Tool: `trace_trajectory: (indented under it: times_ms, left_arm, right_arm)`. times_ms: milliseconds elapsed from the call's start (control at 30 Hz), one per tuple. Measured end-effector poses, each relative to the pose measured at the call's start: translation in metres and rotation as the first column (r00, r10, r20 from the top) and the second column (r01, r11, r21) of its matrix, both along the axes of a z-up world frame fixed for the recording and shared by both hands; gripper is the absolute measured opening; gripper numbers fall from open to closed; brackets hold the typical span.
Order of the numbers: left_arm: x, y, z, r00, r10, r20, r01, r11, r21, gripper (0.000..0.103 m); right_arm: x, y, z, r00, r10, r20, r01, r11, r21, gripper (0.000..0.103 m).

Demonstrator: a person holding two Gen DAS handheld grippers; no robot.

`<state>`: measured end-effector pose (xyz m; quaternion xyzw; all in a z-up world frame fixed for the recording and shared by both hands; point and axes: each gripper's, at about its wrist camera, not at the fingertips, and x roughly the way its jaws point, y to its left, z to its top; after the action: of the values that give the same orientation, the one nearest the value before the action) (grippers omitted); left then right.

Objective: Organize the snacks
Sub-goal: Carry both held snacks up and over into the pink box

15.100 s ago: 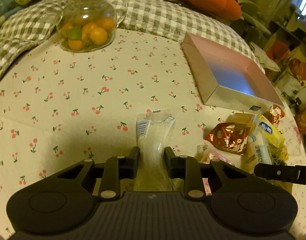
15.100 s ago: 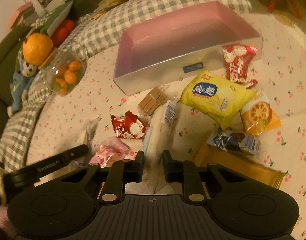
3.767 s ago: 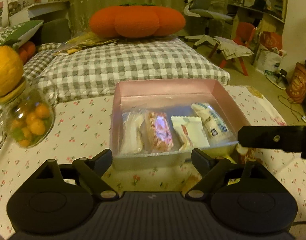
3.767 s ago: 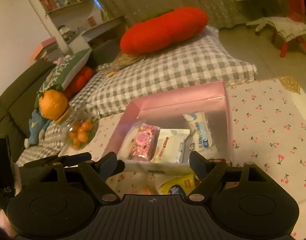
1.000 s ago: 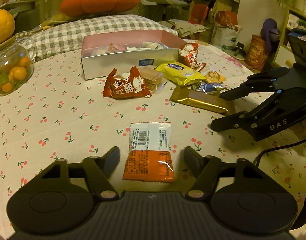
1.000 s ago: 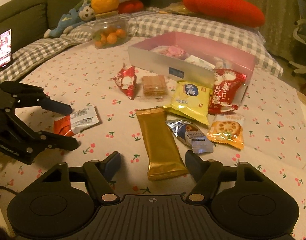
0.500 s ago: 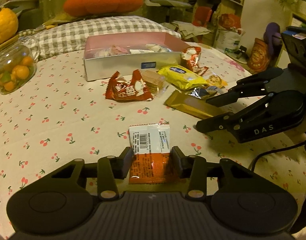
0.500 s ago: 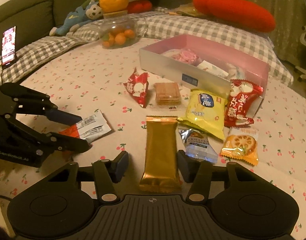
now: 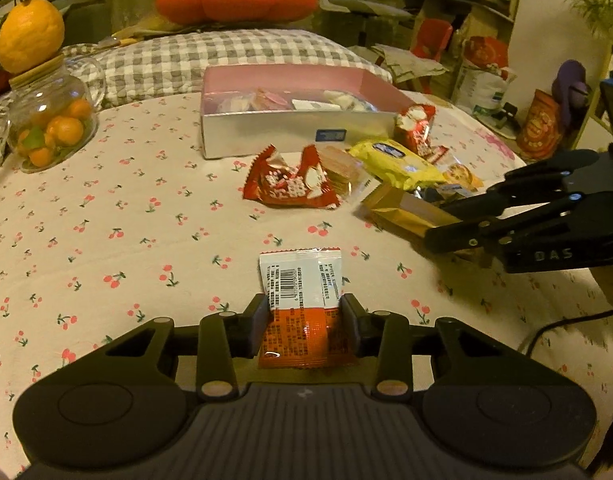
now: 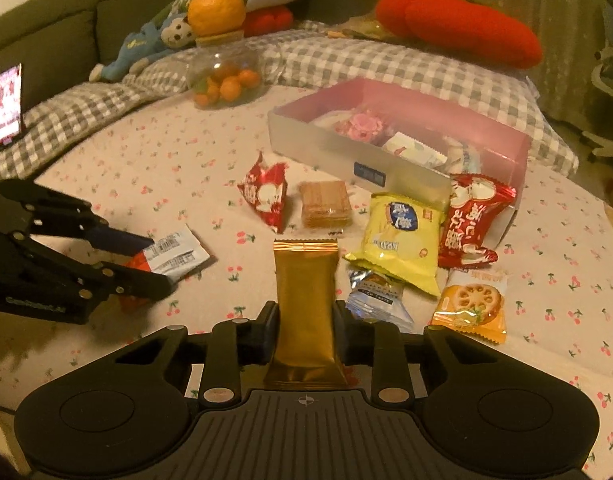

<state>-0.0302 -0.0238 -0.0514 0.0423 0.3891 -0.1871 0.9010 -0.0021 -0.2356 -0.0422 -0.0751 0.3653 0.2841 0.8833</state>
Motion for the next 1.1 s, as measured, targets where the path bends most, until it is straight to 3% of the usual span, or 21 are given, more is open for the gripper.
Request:
trace_trajectory:
  times_ms: [567, 1100]
  left_arm:
    - [0.026, -0.005, 0.032, 0.997, 0.054, 0.048, -0.051, 0.997, -0.054, 0.036]
    - [0.082, -0.015, 0.07, 0.98, 0.163, 0.116, -0.148, 0.981, -0.124, 0.036]
  right_arm:
    - [0.021, -0.01, 0.041, 0.996, -0.085, 0.037, 0.081, 0.99, 0.112, 0.027]
    - [0.089, -0.027, 0.068, 0.966, -0.25, 0.062, 0.236, 0.955, 0.181, 0.027]
